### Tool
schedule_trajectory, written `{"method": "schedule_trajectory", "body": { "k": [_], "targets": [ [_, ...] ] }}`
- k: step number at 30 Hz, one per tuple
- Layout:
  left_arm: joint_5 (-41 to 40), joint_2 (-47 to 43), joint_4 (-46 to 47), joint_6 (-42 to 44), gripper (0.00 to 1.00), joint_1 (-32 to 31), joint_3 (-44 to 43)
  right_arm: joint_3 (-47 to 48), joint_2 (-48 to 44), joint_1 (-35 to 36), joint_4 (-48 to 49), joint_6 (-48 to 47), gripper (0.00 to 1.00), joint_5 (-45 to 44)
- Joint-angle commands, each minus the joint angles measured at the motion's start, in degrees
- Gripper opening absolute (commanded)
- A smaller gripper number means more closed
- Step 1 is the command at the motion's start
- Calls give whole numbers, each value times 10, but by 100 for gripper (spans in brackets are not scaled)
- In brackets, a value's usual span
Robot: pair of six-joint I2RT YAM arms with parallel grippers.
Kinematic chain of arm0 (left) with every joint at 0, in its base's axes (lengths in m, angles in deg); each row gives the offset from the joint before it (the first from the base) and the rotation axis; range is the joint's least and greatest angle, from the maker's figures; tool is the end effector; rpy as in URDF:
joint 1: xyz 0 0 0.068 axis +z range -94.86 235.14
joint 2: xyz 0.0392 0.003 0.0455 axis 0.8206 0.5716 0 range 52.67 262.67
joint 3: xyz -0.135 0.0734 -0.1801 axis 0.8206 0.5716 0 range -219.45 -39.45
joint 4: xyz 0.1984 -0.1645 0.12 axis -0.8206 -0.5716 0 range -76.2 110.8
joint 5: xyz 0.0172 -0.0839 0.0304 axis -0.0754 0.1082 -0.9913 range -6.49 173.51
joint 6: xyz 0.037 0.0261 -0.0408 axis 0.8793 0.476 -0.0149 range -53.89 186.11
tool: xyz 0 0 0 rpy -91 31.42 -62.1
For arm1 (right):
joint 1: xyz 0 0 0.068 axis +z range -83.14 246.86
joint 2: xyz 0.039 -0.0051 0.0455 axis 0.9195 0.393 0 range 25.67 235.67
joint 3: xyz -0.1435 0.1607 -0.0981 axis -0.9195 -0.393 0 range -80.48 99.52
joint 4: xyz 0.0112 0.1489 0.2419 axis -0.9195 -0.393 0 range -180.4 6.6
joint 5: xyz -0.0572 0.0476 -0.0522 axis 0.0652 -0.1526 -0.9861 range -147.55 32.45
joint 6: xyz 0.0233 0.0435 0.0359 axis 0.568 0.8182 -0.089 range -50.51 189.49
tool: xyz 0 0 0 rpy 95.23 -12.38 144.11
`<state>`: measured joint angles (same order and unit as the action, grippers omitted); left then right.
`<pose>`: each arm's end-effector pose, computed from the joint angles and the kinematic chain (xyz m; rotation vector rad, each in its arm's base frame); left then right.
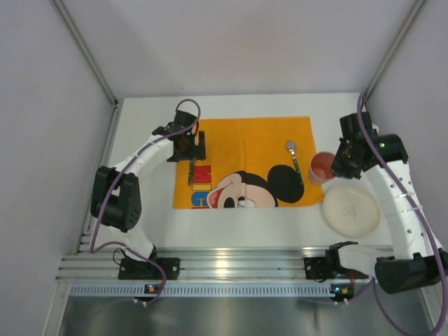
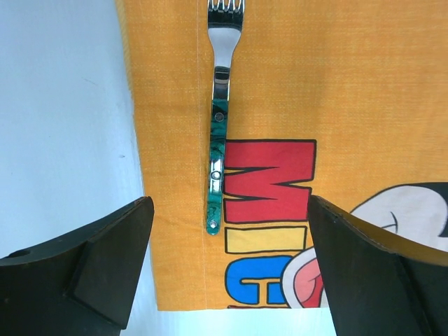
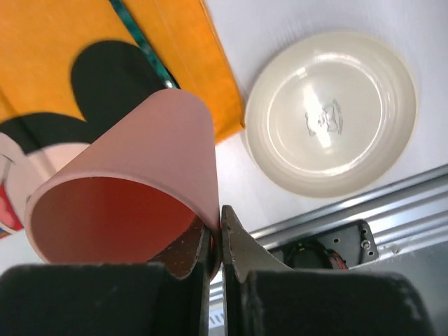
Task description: Set the dinner table for one person
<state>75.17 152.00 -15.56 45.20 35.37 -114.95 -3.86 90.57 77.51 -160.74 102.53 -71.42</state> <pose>0.3659 -0.1245 0.1799 -0.0764 2.6034 -0.0630 0.2223 0.0307 0.3243 0.5845 2.5936 -0.0864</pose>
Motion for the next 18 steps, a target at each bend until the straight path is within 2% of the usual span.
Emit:
{"method": "schedule_trajectory", "body": {
  "k": [1,6,7,9,10,12,15,18],
  "targets": [
    [7,-51,-7,-7,96,3,4,150,95,-8,11,-32,0,-20],
    [9,-74,-11,-13,96,3,19,313,255,-8,53,-63,0,-13],
    [9,-82,-15,-15,96,3,21,373,311,-7,54,-65,0,-12],
    [10,-90,-18,-18,96,3,30,463,365,-8,56,-69,0,-3],
    [11,-98,-18,-19,97,3,33,490,417,-8,54,-68,0,-2],
    [13,-108,-17,-24,97,3,42,561,463,-8,55,-67,0,6],
    [16,-116,-17,-28,97,3,50,606,536,-8,70,-61,0,19],
    [17,-120,-17,-30,97,3,56,607,578,-8,96,-54,0,31]
  ]
}}
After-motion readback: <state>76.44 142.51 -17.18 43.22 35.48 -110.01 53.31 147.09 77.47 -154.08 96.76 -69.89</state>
